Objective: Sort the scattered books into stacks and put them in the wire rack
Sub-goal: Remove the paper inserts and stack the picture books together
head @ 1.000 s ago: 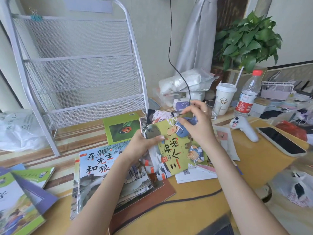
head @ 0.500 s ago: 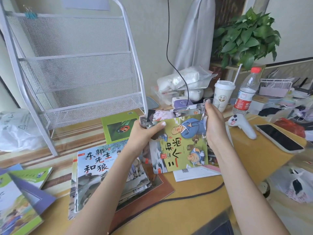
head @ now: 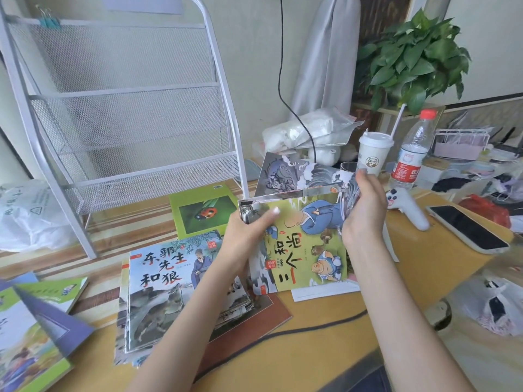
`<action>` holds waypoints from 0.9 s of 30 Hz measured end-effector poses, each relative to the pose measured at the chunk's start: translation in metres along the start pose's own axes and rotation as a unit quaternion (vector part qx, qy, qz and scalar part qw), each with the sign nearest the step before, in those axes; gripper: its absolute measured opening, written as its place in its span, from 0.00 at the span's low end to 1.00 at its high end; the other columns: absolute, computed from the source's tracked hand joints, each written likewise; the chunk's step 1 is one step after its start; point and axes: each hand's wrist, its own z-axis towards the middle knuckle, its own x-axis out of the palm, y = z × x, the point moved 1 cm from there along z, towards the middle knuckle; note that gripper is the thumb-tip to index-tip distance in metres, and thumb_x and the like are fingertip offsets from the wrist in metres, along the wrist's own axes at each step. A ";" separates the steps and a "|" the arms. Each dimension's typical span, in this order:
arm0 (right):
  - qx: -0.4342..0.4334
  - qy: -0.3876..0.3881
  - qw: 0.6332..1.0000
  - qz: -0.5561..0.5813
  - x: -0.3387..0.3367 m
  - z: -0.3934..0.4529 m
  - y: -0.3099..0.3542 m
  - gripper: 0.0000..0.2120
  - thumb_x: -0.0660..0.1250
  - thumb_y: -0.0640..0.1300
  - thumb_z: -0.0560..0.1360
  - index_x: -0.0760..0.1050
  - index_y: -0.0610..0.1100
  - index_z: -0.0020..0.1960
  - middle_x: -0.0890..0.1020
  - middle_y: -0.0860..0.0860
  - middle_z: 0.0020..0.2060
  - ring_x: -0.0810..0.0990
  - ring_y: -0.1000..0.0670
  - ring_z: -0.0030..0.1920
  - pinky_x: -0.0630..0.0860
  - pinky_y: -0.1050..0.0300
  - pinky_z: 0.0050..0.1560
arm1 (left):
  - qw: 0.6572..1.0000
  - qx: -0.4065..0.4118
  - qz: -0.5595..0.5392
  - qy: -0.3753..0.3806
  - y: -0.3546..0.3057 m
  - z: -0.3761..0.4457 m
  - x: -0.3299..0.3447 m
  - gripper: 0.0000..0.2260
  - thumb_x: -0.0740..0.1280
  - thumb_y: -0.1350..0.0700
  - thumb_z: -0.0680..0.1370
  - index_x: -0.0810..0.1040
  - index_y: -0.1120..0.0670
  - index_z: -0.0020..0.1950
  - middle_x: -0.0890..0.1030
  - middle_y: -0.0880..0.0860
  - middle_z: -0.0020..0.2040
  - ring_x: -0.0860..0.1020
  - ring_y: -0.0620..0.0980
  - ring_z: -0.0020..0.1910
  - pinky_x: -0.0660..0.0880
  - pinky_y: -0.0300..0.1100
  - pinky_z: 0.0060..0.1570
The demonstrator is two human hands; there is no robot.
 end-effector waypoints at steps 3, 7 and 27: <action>-0.006 -0.020 1.000 -0.005 -0.003 0.001 -0.003 0.14 0.64 0.47 0.77 0.73 0.49 0.33 0.77 0.55 0.36 0.75 0.54 0.42 0.71 0.58 0.50 | 0.998 -0.006 0.051 0.037 0.004 -0.001 -0.004 0.16 0.76 0.53 0.68 0.81 0.61 0.49 0.86 0.56 0.43 0.84 0.56 0.44 0.80 0.52 0.48; 0.008 -0.039 0.999 0.027 -0.006 -0.005 -0.004 0.13 0.62 0.45 0.79 0.72 0.48 0.36 0.78 0.57 0.31 0.76 0.59 0.35 0.73 0.65 0.40 | 0.999 -0.010 0.038 0.025 0.007 0.003 -0.006 0.14 0.76 0.60 0.68 0.79 0.60 0.50 0.85 0.55 0.45 0.84 0.54 0.44 0.81 0.50 0.48; 0.131 -0.128 0.972 0.145 -0.025 0.012 -0.014 0.14 0.55 0.54 0.81 0.70 0.52 0.63 0.76 0.55 0.64 0.75 0.55 0.62 0.69 0.53 0.66 | 0.988 -0.069 -0.139 -0.013 0.023 0.008 -0.009 0.03 0.67 0.64 0.77 0.75 0.61 0.50 0.82 0.61 0.43 0.82 0.55 0.38 0.81 0.50 0.41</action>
